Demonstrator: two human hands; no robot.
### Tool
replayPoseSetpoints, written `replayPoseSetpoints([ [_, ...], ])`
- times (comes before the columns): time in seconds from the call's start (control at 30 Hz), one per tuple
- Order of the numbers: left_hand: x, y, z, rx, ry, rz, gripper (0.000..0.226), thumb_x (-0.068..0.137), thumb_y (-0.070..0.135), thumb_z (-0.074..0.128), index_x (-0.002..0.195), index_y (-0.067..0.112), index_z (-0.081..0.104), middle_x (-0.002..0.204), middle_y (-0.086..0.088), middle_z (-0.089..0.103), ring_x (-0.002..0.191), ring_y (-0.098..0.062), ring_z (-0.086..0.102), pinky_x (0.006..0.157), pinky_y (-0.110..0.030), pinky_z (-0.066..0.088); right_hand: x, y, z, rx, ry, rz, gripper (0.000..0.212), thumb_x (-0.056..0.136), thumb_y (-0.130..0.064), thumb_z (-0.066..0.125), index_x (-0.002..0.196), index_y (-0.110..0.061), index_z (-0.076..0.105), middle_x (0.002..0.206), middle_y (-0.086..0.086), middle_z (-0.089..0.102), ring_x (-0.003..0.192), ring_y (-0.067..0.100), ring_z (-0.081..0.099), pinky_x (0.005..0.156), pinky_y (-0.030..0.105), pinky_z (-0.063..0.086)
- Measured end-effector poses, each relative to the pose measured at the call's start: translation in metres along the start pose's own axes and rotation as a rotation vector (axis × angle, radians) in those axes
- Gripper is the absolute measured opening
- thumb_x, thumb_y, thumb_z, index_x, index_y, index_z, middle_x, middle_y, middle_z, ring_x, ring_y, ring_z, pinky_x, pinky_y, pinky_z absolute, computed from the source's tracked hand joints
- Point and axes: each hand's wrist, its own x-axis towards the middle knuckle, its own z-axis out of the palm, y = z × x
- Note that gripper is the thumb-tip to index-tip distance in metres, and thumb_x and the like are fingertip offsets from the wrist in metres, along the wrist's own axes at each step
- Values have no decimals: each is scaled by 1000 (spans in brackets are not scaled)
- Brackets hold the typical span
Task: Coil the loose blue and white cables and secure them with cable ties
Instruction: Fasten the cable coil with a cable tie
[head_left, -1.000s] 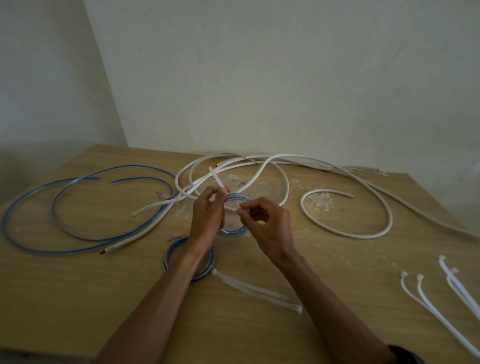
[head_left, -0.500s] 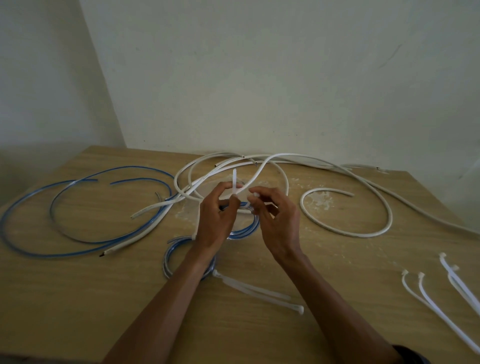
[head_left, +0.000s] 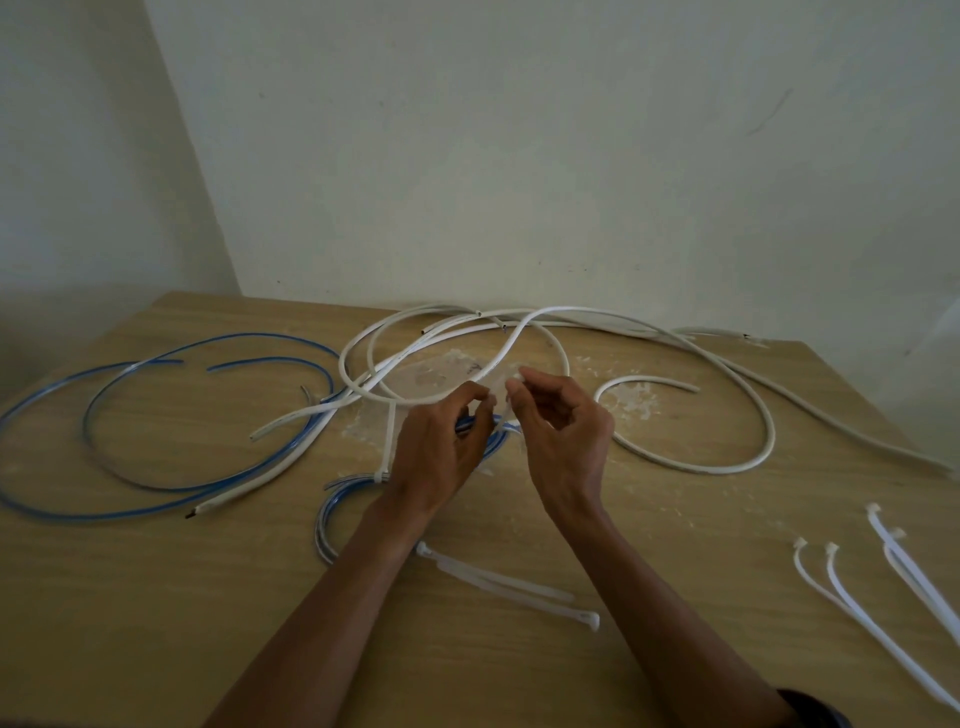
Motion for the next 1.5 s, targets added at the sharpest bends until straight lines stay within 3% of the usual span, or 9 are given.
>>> replayPoseSetpoints([
  [0.17,-1,2,2,18,-25,42,17,103,27,57,108,15,68,80,2,74,71,-8,73,65,-18,57,1,1,-2,-37,-40,-58,21,89,-10,76,109,-17,74,97,-8,76,86,9,75,76,25,61],
  [0.5,-2,-4,1,86,-24,31,31,101,38,48,111,18,70,86,0,78,76,-11,75,66,-34,63,4,7,-5,-178,-130,-99,17,90,-10,76,106,-16,76,93,-7,75,83,7,72,73,20,59],
  [0.6,-3,-5,-2,71,-20,14,36,100,41,45,111,18,71,89,1,78,78,-11,75,68,-35,62,6,5,-6,-165,-179,-9,14,91,-12,75,104,-17,76,91,-10,75,83,4,73,74,18,58],
  [0.83,-2,-2,-3,-89,-80,-3,35,104,38,49,116,12,69,93,0,76,83,-8,73,71,-31,62,11,9,-8,-61,-308,145,10,92,-14,73,99,-10,77,89,-1,78,81,14,75,74,28,61],
  [1.1,0,2,-3,-323,-108,-202,21,102,24,57,107,11,74,93,2,76,89,-10,73,81,-25,58,13,13,-6,-134,-264,84,10,95,-21,70,103,-18,75,96,-6,75,91,15,72,80,42,62],
  [1.2,0,8,-1,-389,-106,-335,25,105,20,52,100,9,74,68,10,70,63,-2,65,60,-15,48,15,12,-6,-77,-235,107,5,93,-14,73,97,-16,74,91,-2,74,87,20,73,76,46,63],
  [1.27,0,7,1,-457,-60,-513,29,107,25,47,104,11,72,50,11,53,42,-2,45,46,-18,35,14,13,-6,-77,-227,105,5,92,-13,74,96,-15,74,89,-2,74,85,19,73,76,44,63],
  [1.37,3,2,3,-618,8,-738,28,106,32,47,110,18,71,54,2,40,43,-9,32,43,-23,27,14,15,-5,-113,-213,87,5,90,-14,75,95,-16,75,87,-6,74,83,15,72,78,41,62],
  [1.5,1,8,7,-707,27,-809,32,107,33,47,102,15,73,52,6,38,43,-7,32,42,-22,28,14,19,-6,-166,-222,71,7,90,-13,75,96,-17,75,87,-9,74,83,12,72,76,33,60],
])
